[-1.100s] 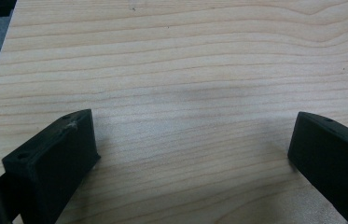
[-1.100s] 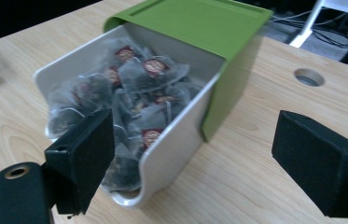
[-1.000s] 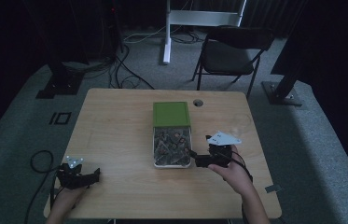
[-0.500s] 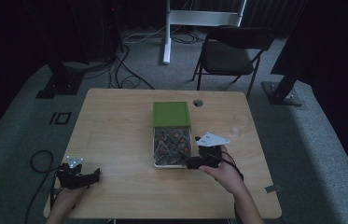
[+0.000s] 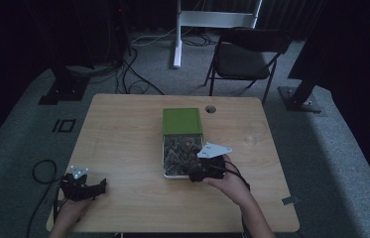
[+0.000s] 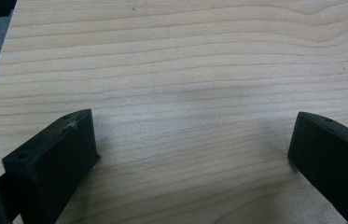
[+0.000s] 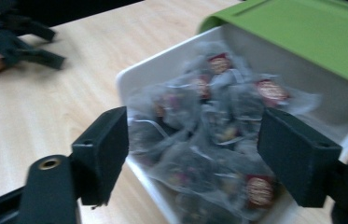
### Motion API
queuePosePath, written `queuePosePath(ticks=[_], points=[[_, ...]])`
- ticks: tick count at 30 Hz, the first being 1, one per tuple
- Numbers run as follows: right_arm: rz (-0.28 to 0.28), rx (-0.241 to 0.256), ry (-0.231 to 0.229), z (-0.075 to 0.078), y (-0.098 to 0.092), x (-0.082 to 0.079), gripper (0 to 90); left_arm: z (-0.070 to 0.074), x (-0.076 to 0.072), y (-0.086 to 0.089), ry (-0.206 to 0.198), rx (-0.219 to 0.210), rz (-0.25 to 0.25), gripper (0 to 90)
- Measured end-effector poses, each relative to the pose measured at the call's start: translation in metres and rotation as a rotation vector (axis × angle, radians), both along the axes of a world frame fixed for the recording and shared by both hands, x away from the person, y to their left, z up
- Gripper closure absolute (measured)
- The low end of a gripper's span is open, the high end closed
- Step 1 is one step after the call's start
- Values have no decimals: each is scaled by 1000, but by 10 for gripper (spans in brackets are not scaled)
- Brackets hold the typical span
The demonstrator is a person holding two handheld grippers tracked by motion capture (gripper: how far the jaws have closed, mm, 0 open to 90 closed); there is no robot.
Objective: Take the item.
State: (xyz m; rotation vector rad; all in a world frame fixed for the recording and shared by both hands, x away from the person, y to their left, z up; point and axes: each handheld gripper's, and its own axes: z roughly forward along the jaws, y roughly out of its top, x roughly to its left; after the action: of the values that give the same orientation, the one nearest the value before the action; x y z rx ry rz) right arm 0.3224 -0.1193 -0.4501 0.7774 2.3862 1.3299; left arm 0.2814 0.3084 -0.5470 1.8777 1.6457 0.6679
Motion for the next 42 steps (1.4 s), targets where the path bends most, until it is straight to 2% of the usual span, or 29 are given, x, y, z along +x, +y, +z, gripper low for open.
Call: queuePosePath(ticks=[2,6,9,12,13,17,21,27,36,40,42], points=[[33,-3,36,-2,3,1,259,0,0,0,0,0,0,17],[67,-11,38,-5,10,2,297,0,0,0,0,0,0,17],[53,-12,39,-6,14,4,302,0,0,0,0,0,0,17],[38,-15,18,-5,16,6,383,0,0,0,0,0,0,17],[36,-30,10,-5,18,7,386,0,0,0,-1,-1,1,17],[37,-34,8,-6,23,10,397,0,0,0,-2,-2,2,17],[52,-32,23,-8,27,11,417,0,0,0,-3,-3,2,17],[32,-31,29,-11,36,15,467,0,0,0,-1,-1,1,17],[17,-66,35,-19,45,19,524,0,0,0,-3,-3,2,17],[-2,-66,43,-21,46,22,551,0,0,0,-1,-1,1,17],[-9,-40,51,-23,47,23,555,0,0,0,-1,-1,1,17]])
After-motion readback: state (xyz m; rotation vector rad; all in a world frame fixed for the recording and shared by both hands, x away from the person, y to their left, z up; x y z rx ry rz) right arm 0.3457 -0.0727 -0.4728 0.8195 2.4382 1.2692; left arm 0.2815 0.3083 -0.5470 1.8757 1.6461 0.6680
